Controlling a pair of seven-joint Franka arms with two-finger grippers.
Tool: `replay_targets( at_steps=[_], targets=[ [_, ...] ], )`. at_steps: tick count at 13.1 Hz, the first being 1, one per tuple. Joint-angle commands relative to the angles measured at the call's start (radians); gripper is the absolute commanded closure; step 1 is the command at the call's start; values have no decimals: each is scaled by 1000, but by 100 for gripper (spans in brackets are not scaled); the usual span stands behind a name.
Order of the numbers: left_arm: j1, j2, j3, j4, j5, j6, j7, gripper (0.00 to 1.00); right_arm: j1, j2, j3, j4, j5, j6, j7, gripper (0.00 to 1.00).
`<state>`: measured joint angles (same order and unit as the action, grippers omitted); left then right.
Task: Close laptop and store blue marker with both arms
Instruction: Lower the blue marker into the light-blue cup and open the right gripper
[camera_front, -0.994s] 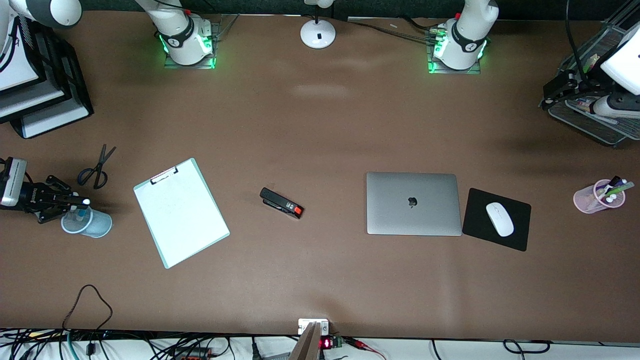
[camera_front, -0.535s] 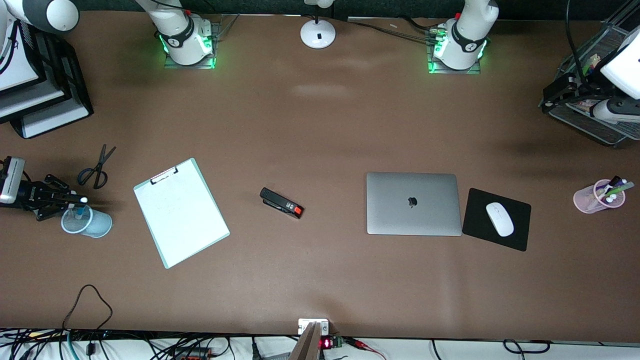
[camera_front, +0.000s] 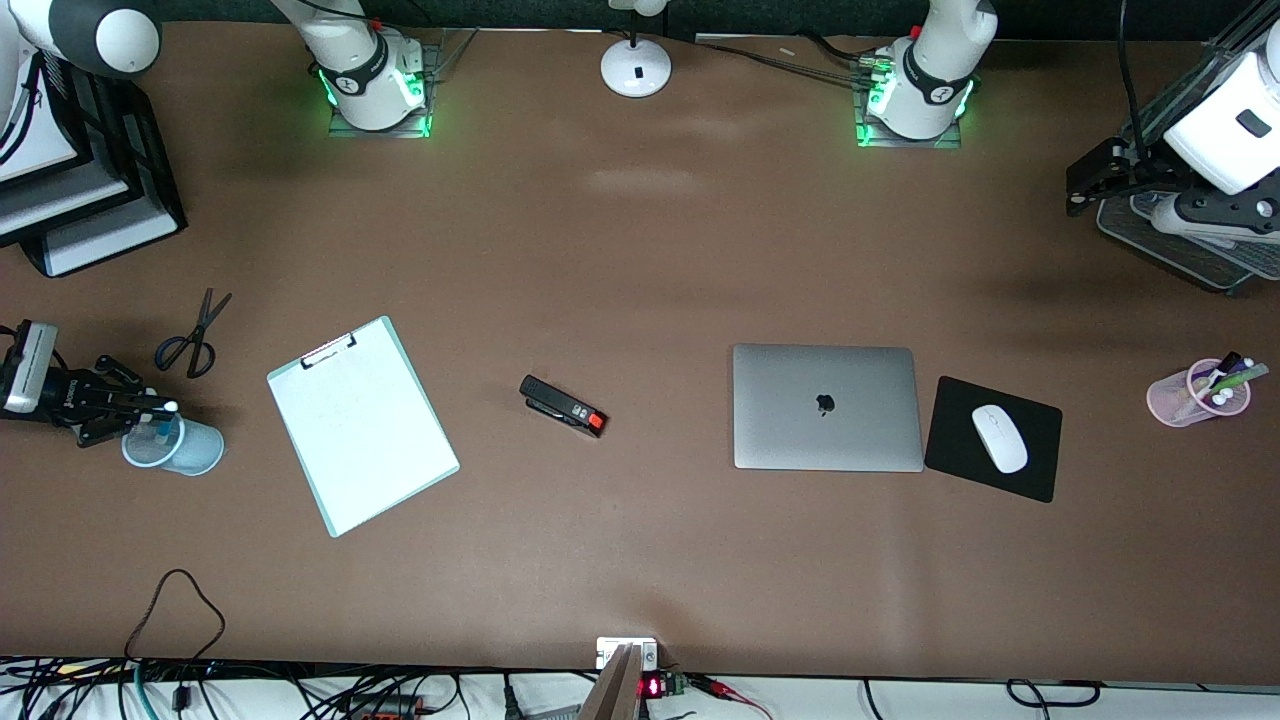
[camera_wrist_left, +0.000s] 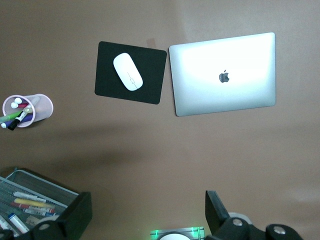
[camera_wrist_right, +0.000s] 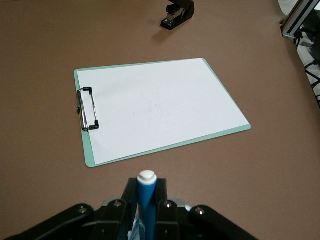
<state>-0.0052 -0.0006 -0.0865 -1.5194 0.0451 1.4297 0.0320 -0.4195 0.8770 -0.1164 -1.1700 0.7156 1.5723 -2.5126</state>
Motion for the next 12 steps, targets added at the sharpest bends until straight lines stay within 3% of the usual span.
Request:
replay_targets(
  at_steps=[1, 5, 9, 12],
  targets=[
    [8, 30, -4, 16, -5, 18, 20, 0, -28, 11, 15, 41, 7, -20, 95, 0],
    [-1, 50, -4, 45, -17, 21, 19, 0, -10, -61, 18, 20, -18, -37, 329, 0],
    [56, 40, 4, 31, -99, 34, 19, 0, 114, -266, 18, -126, -92, 3, 672, 0],
    [62, 40, -2, 31, -91, 34, 8, 0, 208, -378, 18, -180, -168, 20, 1010, 0]
  ],
)
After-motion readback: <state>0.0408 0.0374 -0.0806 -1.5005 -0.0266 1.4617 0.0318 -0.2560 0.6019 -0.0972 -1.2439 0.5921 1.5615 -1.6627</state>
